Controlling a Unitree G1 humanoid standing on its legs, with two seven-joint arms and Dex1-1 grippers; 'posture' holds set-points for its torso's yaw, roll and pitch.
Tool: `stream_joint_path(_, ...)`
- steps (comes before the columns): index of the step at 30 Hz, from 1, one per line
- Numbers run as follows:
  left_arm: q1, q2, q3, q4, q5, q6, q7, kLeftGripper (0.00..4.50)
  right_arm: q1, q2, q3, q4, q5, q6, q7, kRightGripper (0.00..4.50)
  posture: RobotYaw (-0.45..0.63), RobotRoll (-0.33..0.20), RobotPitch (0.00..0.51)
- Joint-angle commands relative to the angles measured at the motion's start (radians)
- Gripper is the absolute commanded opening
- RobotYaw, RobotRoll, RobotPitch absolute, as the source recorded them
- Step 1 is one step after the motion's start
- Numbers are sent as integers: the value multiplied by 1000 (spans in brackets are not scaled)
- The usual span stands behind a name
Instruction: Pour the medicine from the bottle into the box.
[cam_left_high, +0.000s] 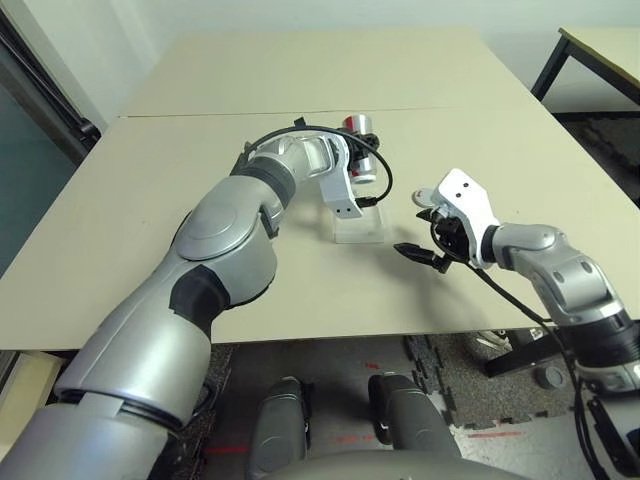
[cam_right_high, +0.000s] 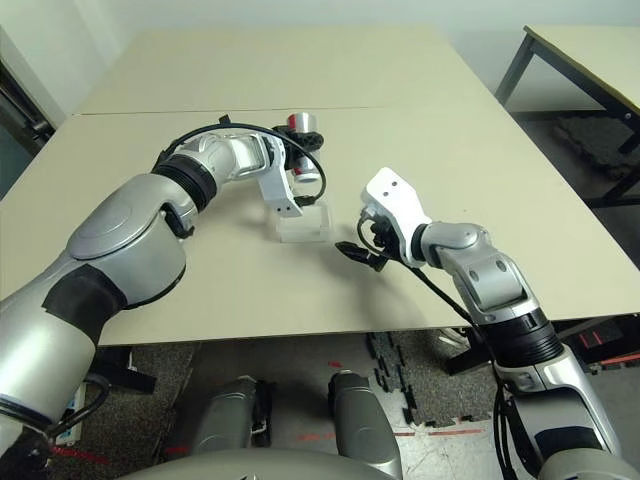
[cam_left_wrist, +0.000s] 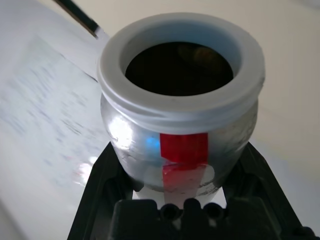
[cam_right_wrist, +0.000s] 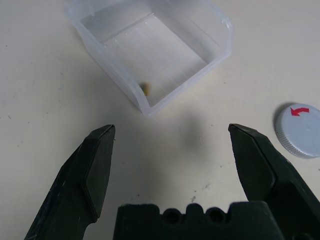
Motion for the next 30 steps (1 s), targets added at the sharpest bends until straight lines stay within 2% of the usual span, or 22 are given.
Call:
stream_joint_path(1, 28, 32, 180, 10, -188, -9, -133, 2494, -6, 1, -5, 7, -3, 6, 0, 4500, -111, 0, 73)
stream_joint_path(2, 31, 44, 241, 7, -247, -13, -171, 2494, -6, 1, -6, 8, -3, 7, 1, 4500, -109, 0, 74)
stream_joint_path(4, 41, 53, 443, 1, -443, 32, -297, 2494, -7, -3, -7, 9, -2, 6, 6, 4500, -98, 0, 74)
stream_joint_path(5, 43, 55, 502, -4, -497, 44, -336, 2494, -8, -5, -8, 11, -2, 5, 8, 4500, -94, 0, 73)
stream_joint_path(9, 65, 50, 847, -20, -819, 223, -440, 2494, -22, -9, -7, 19, -3, 3, 18, 4500, -76, 0, 73)
stream_joint_path(14, 109, 56, 1073, -43, -1016, 336, -402, 2494, -40, -3, -5, 34, 1, -1, 33, 4500, -32, 0, 70)
stream_joint_path(22, 300, 53, 1206, -85, -1136, 359, -328, 2494, -66, 12, 13, 64, -5, -18, 63, 4500, 1, 0, 77)
stream_joint_path(30, 385, 46, 1228, -99, -1166, 362, -316, 2494, -65, 21, 22, 62, -14, -18, 77, 4500, 9, 0, 82)
